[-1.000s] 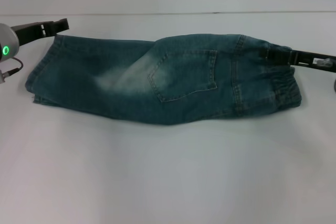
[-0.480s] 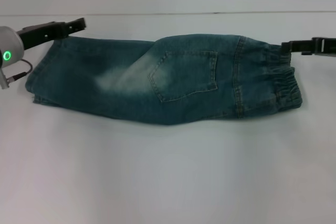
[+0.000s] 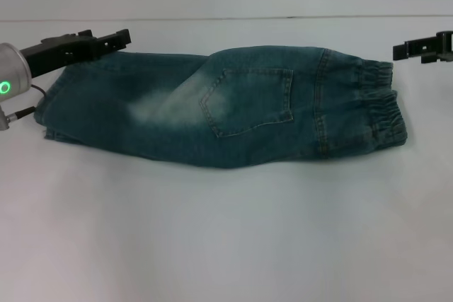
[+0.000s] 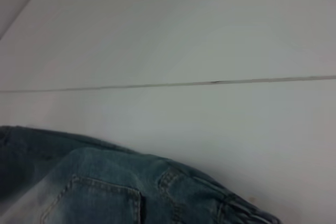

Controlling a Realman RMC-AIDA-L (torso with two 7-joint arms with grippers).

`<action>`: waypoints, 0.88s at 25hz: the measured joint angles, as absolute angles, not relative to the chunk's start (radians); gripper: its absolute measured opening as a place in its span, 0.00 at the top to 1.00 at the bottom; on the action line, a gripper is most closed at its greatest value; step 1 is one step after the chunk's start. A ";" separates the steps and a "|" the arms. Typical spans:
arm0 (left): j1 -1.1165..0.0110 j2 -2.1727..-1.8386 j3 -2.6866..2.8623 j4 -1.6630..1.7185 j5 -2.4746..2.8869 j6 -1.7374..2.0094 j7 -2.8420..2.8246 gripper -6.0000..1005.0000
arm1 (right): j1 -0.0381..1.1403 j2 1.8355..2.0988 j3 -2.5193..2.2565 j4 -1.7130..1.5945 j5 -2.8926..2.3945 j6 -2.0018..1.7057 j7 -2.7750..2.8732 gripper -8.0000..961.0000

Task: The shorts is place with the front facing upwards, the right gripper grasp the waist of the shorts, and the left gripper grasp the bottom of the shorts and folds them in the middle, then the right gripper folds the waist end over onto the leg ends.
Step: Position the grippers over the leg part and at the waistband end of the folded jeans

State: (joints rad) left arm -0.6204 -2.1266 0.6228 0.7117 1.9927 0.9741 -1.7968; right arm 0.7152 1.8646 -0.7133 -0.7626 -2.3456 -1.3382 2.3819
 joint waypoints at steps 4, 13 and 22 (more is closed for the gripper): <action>-0.619 -2.130 0.627 0.713 1.992 0.989 -1.794 0.11 | 0.747 1.864 -0.707 -0.808 -2.429 -1.396 2.433 0.16; -0.618 -2.125 0.629 0.718 2.012 1.175 -1.743 0.11 | 0.772 1.871 -0.707 -0.787 -2.520 -1.469 2.484 0.16; -0.603 -2.132 0.629 0.709 2.020 1.208 -1.711 0.11 | 0.791 1.878 -0.748 -0.641 -2.524 -1.352 2.480 0.16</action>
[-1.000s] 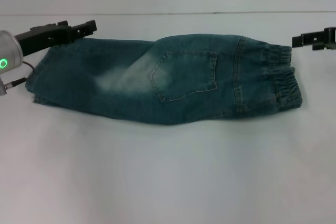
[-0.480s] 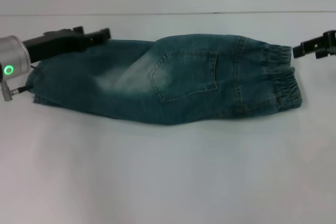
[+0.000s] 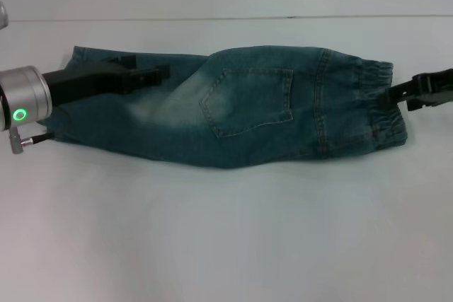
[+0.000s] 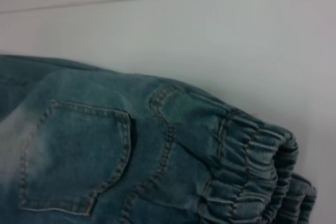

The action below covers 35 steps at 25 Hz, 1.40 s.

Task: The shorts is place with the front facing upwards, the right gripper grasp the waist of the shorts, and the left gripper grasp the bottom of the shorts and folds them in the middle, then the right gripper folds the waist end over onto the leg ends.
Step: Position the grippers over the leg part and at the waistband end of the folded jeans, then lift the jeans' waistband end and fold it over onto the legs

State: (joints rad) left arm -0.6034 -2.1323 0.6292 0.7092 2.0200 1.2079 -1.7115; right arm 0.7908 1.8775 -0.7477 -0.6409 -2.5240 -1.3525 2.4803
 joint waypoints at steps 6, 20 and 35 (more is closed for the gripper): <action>-0.601 -2.134 0.631 0.702 2.020 1.207 -1.702 0.11 | 0.806 1.906 -0.760 -0.610 -2.525 -1.313 2.465 0.16; -0.599 -2.134 0.630 0.683 2.020 1.193 -1.686 0.11 | 0.823 1.925 -0.761 -0.572 -2.518 -1.269 2.413 0.59; -0.640 -2.165 0.630 0.597 1.977 1.078 -1.501 0.12 | 0.827 1.877 -0.699 -0.671 -2.500 -1.466 2.412 0.87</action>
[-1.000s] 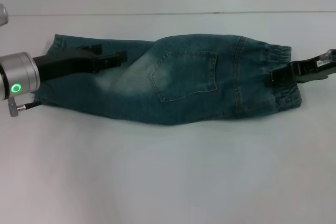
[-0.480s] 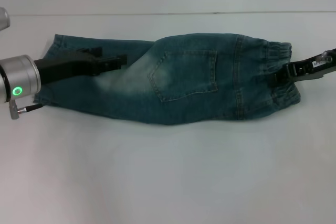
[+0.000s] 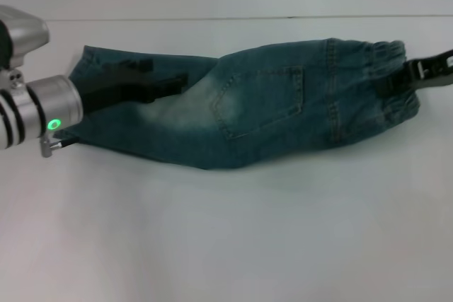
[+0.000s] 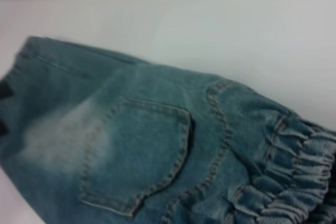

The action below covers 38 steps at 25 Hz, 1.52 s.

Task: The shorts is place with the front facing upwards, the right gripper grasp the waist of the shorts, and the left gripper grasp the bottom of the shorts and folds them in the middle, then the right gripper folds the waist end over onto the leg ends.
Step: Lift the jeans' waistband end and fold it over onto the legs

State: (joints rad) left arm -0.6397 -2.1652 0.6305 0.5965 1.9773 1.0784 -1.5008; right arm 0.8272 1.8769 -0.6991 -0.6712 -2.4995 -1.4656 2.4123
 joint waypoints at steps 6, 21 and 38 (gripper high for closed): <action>-0.684 -2.171 0.630 0.500 1.861 1.043 -1.313 0.12 | 0.830 1.858 -0.645 -0.729 -2.496 -1.555 2.417 0.87; -0.773 -2.175 0.618 0.128 1.354 0.965 -0.447 0.21 | 0.845 1.855 -0.615 -0.785 -2.495 -1.659 2.429 0.87; -0.863 -2.175 0.461 -0.063 1.253 0.860 -0.040 0.77 | 0.869 1.858 -0.601 -0.841 -2.432 -1.703 2.439 0.87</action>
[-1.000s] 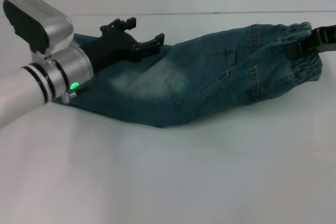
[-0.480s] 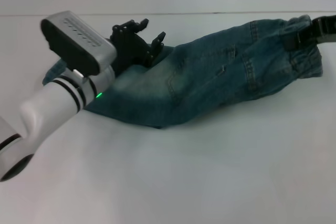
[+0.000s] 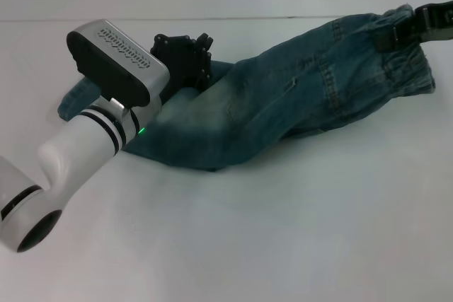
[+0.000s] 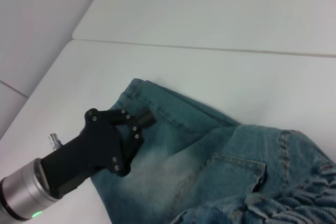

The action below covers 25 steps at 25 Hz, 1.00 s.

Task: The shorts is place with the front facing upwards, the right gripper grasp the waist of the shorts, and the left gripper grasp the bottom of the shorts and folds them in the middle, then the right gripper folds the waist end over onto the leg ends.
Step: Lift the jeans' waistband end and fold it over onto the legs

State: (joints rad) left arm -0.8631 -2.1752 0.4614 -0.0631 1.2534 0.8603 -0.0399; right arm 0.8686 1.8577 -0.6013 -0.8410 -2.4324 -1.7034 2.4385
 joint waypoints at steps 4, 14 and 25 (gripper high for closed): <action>-0.869 -2.175 0.461 -0.072 1.262 0.822 -0.025 0.92 | 0.882 1.863 -0.605 -0.836 -2.434 -1.709 2.435 0.87; -0.920 -2.175 0.333 -0.156 1.262 0.727 0.192 0.99 | 0.935 1.874 -0.606 -0.865 -2.431 -1.747 2.442 0.87; -0.944 -2.175 0.318 -0.300 1.273 0.723 0.288 0.96 | 0.994 1.891 -0.604 -0.893 -2.431 -1.743 2.451 0.87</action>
State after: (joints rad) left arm -0.9443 -2.1752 0.3182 -0.2996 1.2734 0.7230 0.2882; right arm 0.9936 1.8912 -0.6037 -0.8931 -2.4313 -1.7432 2.4511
